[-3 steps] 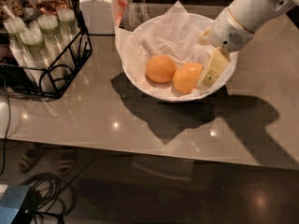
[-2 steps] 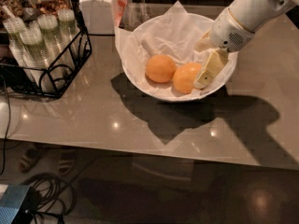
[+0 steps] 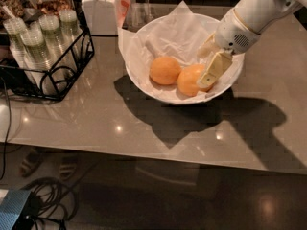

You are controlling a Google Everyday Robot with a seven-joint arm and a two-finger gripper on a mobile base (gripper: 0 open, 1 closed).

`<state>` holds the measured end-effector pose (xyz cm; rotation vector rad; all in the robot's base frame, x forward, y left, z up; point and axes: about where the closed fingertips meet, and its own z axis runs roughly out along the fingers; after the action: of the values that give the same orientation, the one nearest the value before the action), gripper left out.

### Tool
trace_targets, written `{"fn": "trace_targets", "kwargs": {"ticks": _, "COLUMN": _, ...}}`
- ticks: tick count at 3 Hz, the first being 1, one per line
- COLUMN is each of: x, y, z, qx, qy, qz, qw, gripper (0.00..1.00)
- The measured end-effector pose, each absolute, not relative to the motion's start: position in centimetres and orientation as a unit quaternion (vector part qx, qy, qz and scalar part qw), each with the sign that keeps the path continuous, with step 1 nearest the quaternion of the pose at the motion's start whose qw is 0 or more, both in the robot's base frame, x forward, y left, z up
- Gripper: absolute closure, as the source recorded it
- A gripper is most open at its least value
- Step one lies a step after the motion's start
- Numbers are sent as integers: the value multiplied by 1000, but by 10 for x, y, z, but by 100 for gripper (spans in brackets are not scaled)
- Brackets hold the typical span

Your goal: Pick orange from white bowl

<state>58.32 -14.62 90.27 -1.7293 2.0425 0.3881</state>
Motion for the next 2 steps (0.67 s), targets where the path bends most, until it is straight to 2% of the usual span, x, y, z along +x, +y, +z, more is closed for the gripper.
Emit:
{"fn": "trace_targets", "kwargs": {"ticks": 1, "x": 589, "y": -143, "z": 887, "qx": -626, "qy": 736, "qz": 163, "qw": 200, "gripper": 10}}
{"fn": "trace_targets", "kwargs": {"ticks": 2, "x": 598, "y": -138, "z": 870, "qx": -626, "qy": 735, "qz": 188, "qw": 182, "gripper": 26}}
